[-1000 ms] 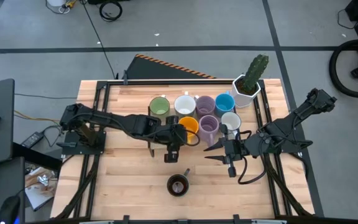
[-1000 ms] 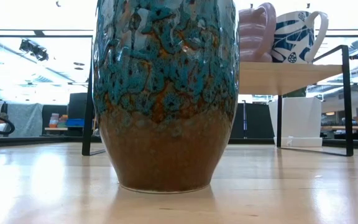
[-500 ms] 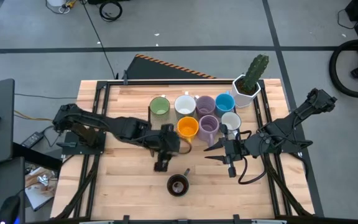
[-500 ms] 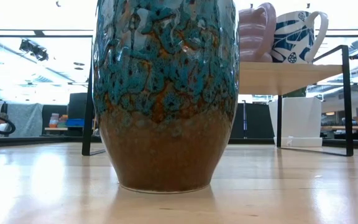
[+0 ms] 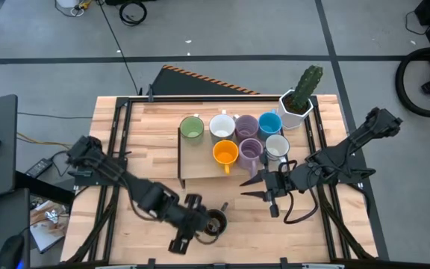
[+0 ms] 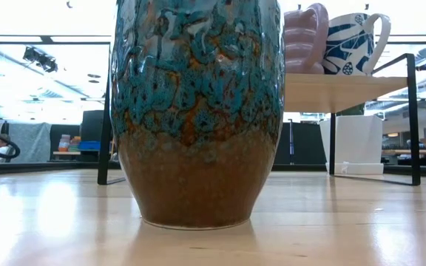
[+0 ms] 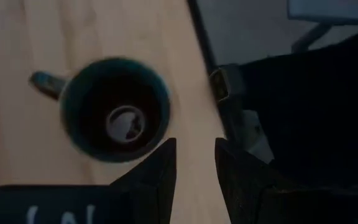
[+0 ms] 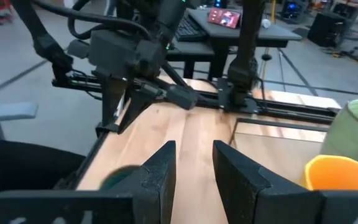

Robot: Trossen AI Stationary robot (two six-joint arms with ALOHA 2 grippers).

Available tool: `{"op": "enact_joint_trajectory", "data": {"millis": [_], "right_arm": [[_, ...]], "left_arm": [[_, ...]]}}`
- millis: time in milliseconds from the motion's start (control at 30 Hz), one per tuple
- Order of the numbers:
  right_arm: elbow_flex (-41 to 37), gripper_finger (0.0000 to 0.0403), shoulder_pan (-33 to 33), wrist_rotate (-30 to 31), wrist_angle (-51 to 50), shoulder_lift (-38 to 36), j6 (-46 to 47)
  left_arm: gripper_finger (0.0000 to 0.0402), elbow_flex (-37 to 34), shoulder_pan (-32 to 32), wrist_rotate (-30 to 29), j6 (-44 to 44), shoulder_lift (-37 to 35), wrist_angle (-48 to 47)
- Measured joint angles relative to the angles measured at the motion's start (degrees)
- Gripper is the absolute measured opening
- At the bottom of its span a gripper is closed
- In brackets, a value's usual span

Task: Place coffee mugs
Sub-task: Put the brown cup on the shelf aligned with the other green cup

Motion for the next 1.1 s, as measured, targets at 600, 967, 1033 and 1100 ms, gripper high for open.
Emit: {"op": "enact_joint_trajectory", "data": {"millis": [600, 967, 1033, 1100], "right_arm": [[-2.73, 0.0112, 5.25, -0.04, 18.32, 5.34, -3.06], [-2.71, 0.0112, 5.55, 0.14, 21.71, 5.16, -5.59], [-2.73, 0.0112, 5.53, 0.16, 21.34, 5.21, -5.67], [-2.72, 0.0112, 5.53, 0.16, 21.37, 5.24, -5.61]], "left_arm": [[0.0117, 0.04, -1.75, -3.80, -5.99, 6.16, 8.52], [0.0175, 0.00, -1.44, -7.74, -4.93, 9.41, 15.27], [0.0187, 0.02, -1.16, -8.05, -5.92, 9.82, 15.66], [0.0191, 0.03, -0.57, -8.14, -7.75, 10.66, 16.91]]}}
